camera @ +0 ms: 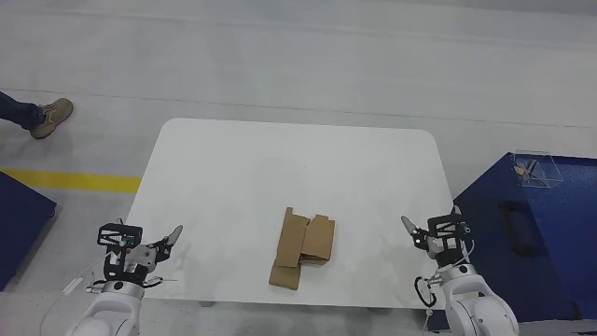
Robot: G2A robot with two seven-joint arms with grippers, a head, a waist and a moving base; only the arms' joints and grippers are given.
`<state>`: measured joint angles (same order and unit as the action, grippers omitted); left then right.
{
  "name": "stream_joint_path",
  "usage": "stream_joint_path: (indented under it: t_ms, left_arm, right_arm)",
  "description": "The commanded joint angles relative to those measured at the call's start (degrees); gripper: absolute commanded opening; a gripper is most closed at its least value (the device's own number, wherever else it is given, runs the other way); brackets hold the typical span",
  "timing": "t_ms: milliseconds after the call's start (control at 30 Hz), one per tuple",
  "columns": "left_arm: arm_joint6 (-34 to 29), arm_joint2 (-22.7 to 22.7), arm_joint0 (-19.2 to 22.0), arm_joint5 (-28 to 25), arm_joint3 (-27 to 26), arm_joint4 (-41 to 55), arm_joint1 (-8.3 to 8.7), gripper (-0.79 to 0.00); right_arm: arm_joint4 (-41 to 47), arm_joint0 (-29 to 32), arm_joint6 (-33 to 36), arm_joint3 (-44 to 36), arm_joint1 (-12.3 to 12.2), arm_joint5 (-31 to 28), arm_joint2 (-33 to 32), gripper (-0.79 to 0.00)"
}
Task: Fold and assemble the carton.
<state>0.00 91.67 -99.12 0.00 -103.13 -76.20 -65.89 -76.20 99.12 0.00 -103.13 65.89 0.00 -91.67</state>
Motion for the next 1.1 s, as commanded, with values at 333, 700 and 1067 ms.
stream_joint_path:
  t_ms: [333,700,1067]
  left_arm:
    - [0.00,0.00,0.00,0.00,0.00,0.00,0.00,0.000]
    - [0.00,0.00,0.00,0.00,0.00,0.00,0.00,0.000]
    - [0.00,0.00,0.00,0.00,0.00,0.00,0.00,0.000]
  right_arm:
    - [32.02,-5.53,21.76,2.24,-0.60,-21.15,-3.61,0.000]
    - [87.89,-25.84,69.62,28.86,-2.08,-25.10,1.29,0.000]
    - [86.89,-37.96,72.25,46.85,0.70,-30.00,17.64,0.000]
